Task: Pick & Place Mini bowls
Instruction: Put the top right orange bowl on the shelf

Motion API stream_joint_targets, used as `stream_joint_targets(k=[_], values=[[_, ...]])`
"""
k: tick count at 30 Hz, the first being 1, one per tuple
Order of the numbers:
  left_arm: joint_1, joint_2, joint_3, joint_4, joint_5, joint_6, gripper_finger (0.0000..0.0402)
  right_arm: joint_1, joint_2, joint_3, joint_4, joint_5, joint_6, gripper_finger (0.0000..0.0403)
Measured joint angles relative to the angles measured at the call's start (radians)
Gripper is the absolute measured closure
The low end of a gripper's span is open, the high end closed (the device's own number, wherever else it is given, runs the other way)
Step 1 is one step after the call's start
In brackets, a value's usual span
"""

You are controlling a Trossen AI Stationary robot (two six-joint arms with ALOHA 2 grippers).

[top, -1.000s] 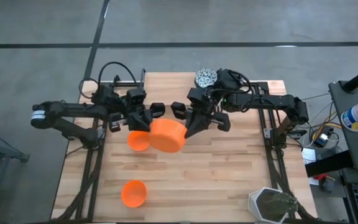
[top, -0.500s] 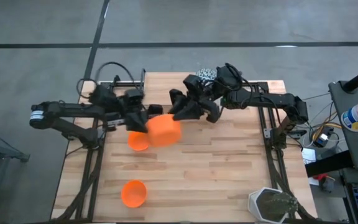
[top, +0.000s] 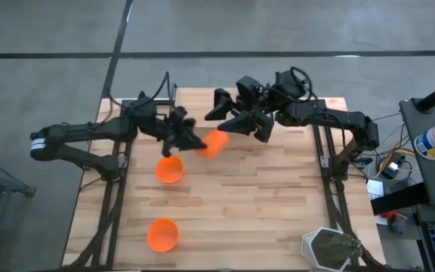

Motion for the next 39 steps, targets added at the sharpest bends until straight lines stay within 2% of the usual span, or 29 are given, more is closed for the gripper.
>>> stream_joint_targets(k=[5,8,14,19,25,32,39], values=[[0.061,-0.027,0.000,-0.318,-0.357,0.202,0.0401,0.002,-0.020,0.000,-0.001,0.002,-0.037,0.0174],[0.095,-0.029,0.003,-0.396,-0.493,0.271,0.0401,0.005,-0.025,0.001,-0.001,0.002,-0.040,0.0175],[0.138,0.042,0.065,-0.562,-0.604,0.359,0.0401,0.014,-0.025,0.003,-0.002,0.001,-0.039,0.0179],[0.148,0.166,0.199,-0.737,-0.647,0.485,0.0401,0.025,-0.025,0.003,-0.002,-0.001,-0.048,0.0179],[0.157,0.344,0.416,-0.962,-0.717,0.621,0.0401,0.030,-0.025,0.003,-0.002,-0.002,-0.058,0.0179],[0.156,0.507,0.582,-1.061,-0.797,0.748,0.0401,0.045,-0.025,0.003,-0.002,-0.002,-0.058,0.0179],[0.162,0.597,0.614,-1.114,-0.817,0.790,0.0401,0.060,-0.025,0.002,-0.001,-0.003,-0.061,0.0179]])
